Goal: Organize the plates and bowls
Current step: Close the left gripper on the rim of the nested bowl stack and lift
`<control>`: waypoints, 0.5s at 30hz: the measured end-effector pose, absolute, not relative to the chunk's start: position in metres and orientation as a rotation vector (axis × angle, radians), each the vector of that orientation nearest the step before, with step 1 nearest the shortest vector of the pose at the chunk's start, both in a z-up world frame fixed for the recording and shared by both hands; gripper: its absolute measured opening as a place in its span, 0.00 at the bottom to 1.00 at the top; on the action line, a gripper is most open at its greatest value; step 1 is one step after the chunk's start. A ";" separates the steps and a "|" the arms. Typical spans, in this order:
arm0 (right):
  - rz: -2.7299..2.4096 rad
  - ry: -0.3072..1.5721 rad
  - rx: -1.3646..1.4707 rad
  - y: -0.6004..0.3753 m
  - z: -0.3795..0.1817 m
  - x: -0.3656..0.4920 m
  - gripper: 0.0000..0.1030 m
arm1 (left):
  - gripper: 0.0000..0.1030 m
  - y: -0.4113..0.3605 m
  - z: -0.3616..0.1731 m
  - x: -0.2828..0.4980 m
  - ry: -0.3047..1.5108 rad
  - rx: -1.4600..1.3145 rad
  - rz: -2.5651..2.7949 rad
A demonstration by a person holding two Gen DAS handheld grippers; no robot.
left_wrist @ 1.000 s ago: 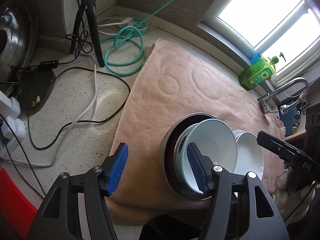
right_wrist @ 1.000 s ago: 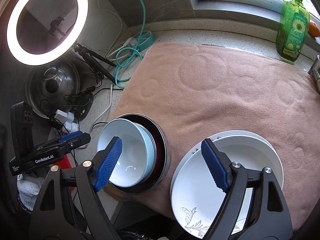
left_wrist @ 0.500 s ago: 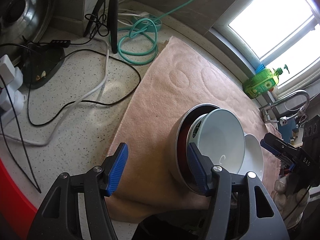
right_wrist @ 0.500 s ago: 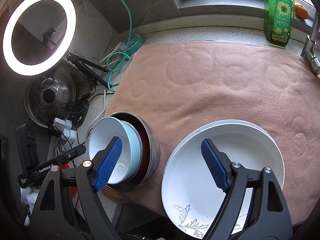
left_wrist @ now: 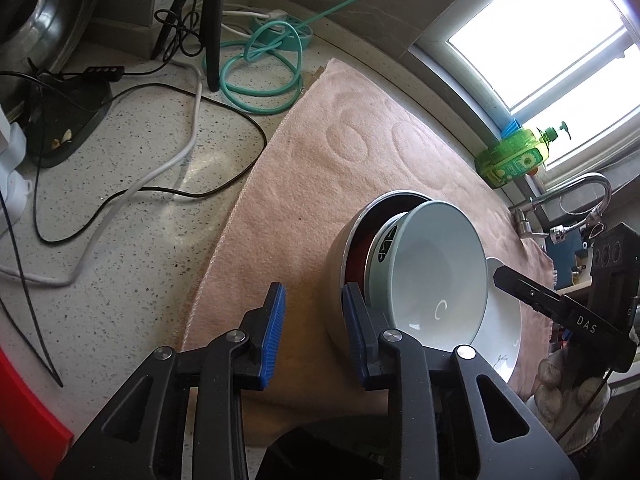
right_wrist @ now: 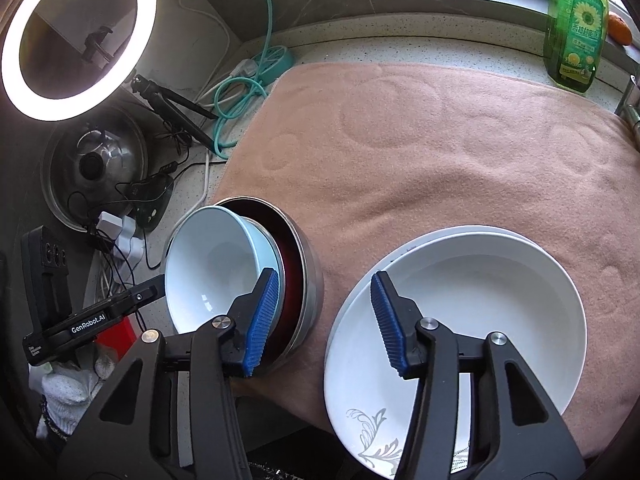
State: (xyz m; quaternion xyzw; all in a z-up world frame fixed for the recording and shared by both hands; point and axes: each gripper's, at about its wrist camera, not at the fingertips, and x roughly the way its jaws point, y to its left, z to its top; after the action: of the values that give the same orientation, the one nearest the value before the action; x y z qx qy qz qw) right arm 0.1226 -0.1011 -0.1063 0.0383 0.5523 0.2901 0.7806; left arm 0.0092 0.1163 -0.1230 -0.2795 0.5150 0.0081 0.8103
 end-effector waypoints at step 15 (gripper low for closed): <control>0.639 1.249 0.072 -0.090 -0.123 0.126 0.22 | 0.16 0.108 -0.123 0.015 1.117 -0.576 -0.016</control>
State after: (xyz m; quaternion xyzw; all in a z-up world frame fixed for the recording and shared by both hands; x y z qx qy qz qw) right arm 0.1262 -0.0903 -0.1225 0.0332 0.5744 0.2940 0.7633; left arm 0.0147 0.1085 -0.1230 -0.2692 0.5224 -0.0074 0.8090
